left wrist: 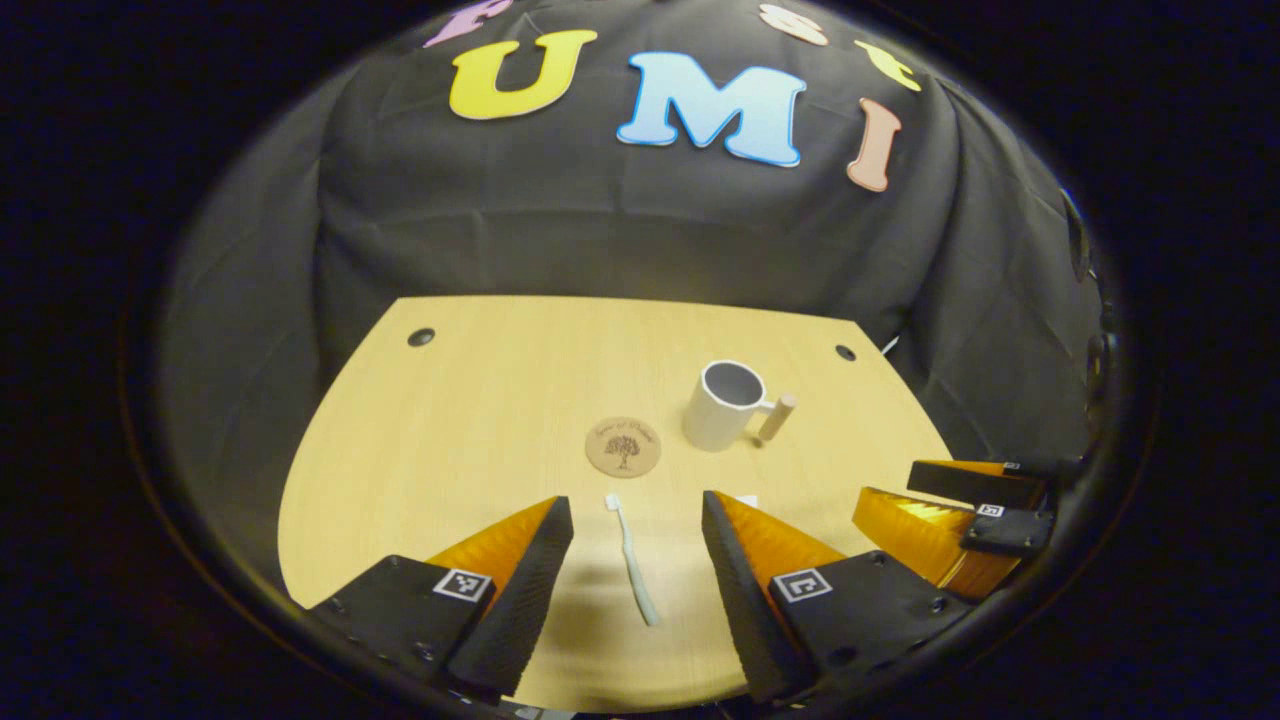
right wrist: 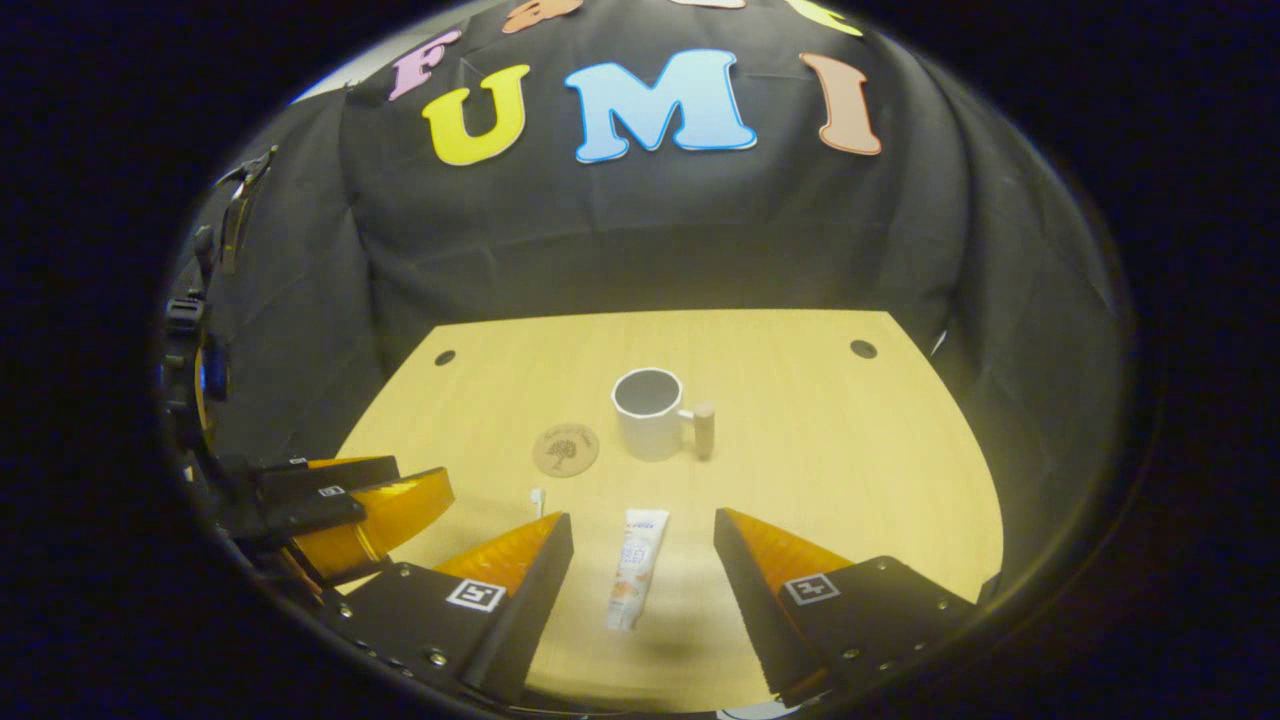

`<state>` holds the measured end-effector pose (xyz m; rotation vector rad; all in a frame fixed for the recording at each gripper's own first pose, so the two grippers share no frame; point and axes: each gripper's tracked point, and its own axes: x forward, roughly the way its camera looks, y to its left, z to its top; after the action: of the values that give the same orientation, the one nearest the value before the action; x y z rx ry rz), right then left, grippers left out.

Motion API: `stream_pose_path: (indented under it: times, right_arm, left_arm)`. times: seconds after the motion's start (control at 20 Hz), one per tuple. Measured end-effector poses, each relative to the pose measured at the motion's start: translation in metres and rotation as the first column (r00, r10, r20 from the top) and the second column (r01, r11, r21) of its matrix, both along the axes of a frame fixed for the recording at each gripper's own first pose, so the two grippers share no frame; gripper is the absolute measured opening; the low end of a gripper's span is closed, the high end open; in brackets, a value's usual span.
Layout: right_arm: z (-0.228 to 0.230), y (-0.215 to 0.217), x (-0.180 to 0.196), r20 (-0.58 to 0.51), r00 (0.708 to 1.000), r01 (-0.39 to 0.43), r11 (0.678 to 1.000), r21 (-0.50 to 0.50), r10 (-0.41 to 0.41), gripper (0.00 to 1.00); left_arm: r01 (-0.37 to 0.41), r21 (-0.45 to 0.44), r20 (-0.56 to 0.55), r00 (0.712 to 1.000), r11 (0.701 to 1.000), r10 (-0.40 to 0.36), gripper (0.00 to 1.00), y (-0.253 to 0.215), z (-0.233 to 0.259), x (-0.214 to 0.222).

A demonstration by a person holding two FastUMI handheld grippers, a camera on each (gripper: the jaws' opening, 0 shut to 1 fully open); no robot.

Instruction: Put the toothbrush and toothpaste on the desktop into the cup, then pick up the cup and place it on the coaster on the desktop.

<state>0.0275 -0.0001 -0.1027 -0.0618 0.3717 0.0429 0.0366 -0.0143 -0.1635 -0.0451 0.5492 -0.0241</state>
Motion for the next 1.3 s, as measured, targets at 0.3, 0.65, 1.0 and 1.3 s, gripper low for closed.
stream_pose_path:
  times: [0.3, 0.65, 1.0, 1.3]
  right_arm:
    - [-0.056, 0.005, 0.038, -0.207, 0.978, -0.002, 1.0, -0.014, -0.001, 0.76]
    - [-0.114, -0.002, 0.063, -0.391, 0.918, 0.022, 0.995, -0.098, -0.059, 0.69]
    - [-0.139, -0.008, 0.083, -0.477, 0.872, 0.064, 0.993, -0.102, -0.106, 0.69]
    - [-0.162, -0.016, 0.088, -0.54, 0.832, 0.066, 0.989, -0.132, -0.128, 0.7]
  left_arm:
    - [0.0, -0.015, -0.19, 0.982, 1.0, -0.003, 0.93, 0.005, -0.067, 0.026]
    - [-0.052, -0.02, -0.373, 0.927, 0.998, 0.041, 0.84, 0.019, -0.13, 0.043]
    - [-0.089, 0.051, -0.484, 0.869, 0.995, 0.103, 0.81, 0.034, -0.174, 0.059]
    - [-0.106, 0.095, -0.531, 0.836, 0.99, 0.141, 0.65, 0.042, -0.182, 0.06]
